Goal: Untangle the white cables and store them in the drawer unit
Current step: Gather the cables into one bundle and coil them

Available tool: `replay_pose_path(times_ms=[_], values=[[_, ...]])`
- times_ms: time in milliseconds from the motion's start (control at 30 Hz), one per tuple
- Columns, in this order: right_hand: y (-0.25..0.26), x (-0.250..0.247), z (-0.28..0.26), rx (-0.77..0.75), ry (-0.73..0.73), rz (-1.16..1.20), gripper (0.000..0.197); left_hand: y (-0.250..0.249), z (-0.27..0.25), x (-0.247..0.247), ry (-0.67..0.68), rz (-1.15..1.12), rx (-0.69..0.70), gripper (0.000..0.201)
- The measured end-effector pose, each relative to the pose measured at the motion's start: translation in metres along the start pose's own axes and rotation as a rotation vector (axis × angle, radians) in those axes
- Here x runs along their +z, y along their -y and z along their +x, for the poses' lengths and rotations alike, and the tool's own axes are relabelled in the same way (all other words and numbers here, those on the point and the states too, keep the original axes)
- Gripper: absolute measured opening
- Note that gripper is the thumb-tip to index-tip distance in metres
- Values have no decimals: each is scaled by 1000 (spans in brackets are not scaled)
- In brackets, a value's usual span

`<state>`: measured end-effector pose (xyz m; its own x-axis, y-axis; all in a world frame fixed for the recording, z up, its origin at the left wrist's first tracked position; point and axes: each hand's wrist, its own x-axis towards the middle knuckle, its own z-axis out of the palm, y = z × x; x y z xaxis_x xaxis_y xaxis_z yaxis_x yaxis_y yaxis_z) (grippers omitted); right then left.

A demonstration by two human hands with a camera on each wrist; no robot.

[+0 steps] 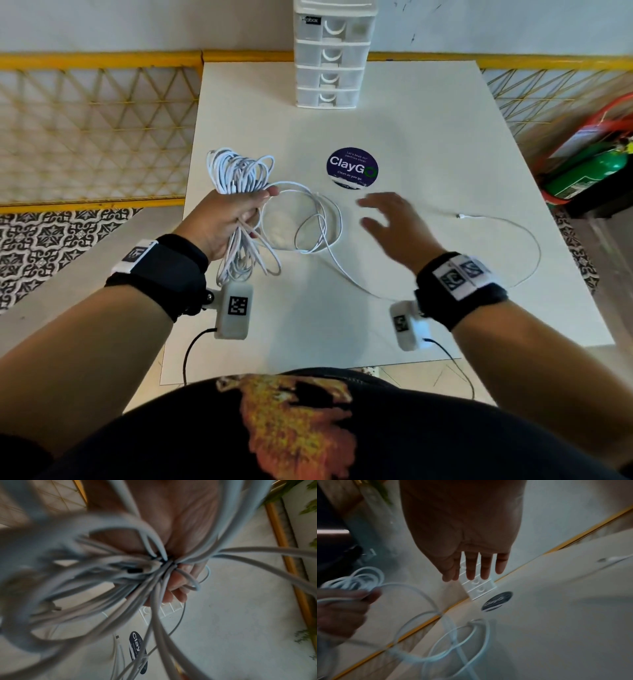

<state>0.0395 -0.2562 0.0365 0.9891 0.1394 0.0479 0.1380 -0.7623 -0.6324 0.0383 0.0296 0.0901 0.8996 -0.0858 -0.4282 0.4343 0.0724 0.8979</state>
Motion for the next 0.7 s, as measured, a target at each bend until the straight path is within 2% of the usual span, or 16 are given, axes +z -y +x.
replay_pose_path(times_ms=[33,100,133,167,233,267,400,500,600,700], values=[[14,15,6,4,92,-9,43,-2,-3,2,24,-1,4,17],[30,39,12,104,312,-36,56,-6,-9,5,69,-17,20,18],[31,48,13,170,385,-45,55,-7,-11,5,89,-26,35,18],[29,55,12,207,413,-33,47,-9,-13,4,103,-32,52,18],[23,60,6,249,376,68,21,-12,-16,2,112,-42,72,18],[21,58,3,263,351,146,17,-13,-17,0,99,-44,74,18],[25,38,-4,389,238,606,21,-11,-17,-13,-46,-77,83,18],[29,22,-7,397,198,886,18,-6,-15,-18,-184,-142,117,16],[36,16,-10,363,191,1045,21,-1,-10,-18,-275,-173,117,16],[38,9,-11,333,195,1016,11,-1,-5,-18,-402,-78,96,21]])
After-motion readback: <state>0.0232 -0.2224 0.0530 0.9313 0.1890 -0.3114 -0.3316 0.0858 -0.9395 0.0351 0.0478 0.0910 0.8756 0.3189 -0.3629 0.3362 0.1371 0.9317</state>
